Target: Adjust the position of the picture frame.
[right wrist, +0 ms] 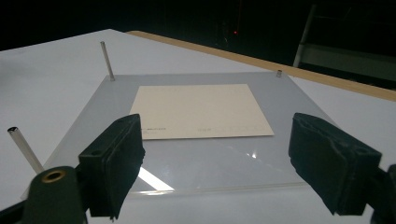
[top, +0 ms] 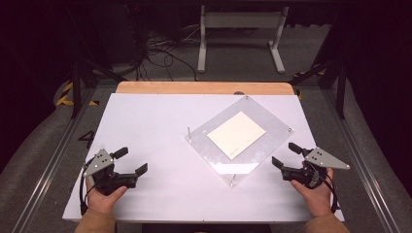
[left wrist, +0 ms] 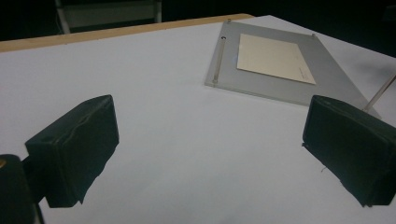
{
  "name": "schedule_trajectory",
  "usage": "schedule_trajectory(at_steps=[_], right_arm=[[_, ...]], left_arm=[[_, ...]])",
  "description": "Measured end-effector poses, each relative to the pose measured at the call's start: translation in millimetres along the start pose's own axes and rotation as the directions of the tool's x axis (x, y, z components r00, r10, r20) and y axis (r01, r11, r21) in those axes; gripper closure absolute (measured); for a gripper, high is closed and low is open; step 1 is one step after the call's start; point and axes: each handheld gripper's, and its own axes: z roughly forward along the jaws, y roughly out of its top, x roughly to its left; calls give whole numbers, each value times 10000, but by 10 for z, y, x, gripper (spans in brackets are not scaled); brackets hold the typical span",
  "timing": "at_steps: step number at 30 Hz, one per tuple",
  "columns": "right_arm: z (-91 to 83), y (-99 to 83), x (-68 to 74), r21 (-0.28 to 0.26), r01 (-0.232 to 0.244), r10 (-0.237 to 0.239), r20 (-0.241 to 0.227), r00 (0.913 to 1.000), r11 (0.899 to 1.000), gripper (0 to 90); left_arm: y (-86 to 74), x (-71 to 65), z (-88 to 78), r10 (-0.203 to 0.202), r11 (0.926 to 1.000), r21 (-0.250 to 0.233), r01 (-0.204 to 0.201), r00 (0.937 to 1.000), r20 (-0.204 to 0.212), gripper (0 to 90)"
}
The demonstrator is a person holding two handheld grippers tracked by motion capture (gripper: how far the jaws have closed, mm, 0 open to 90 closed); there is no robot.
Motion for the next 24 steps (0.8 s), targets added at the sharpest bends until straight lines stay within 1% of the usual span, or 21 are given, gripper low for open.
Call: schedule_trajectory(at_steps=[1,2,4,6,8,11,13,14,15,17,18,21,24], right_arm=[[-1,1,2,5,21,-21,1,10000,10000,180],[-2,2,7,30,51,-51,28,10000,10000,180],[-6,3,17,31,46,-46,-17,10000,10000,179],[-9,4,21,32,62,-62,-11,10000,10000,180],[-6,9,19,-9,106,-106,-18,9999,9999,180],[-8,13,20,11,86,-86,13,10000,10000,180],[-24,14,30,52,82,-82,43,10000,10000,180],[-31,13,34,60,71,-71,51,10000,10000,180],[-31,13,34,60,71,-71,51,10000,10000,180],[-64,11,45,125,40,-41,113,9999,9999,180],[-75,11,46,148,41,-43,164,9999,9999,179],[-125,9,47,148,-63,59,242,9997,9999,176],[-164,5,56,183,-128,122,285,9995,9998,175]], left_arm=[[5,4,4,38,10000,6,-38,10000,15,42],[13,0,16,-50,10000,-30,50,10000,50,45],[37,-5,40,-44,10000,-22,44,9998,178,53],[70,-16,91,-29,10000,-24,30,9995,328,62],[104,-37,147,-107,9999,17,106,9986,518,71],[170,-66,230,-36,10000,12,35,9976,685,76],[208,-76,277,-52,9999,107,43,9968,793,76],[229,-86,312,-68,9997,239,48,9964,840,78],[229,-86,312,-68,9997,239,48,9964,840,82],[270,-115,405,-124,9990,439,79,9944,1051,83],[293,-136,461,-87,9984,563,24,9938,1112,83],[353,-191,580,18,9980,617,-99,9914,1305,84],[416,-227,665,107,9974,690,-202,9907,1353,89]])
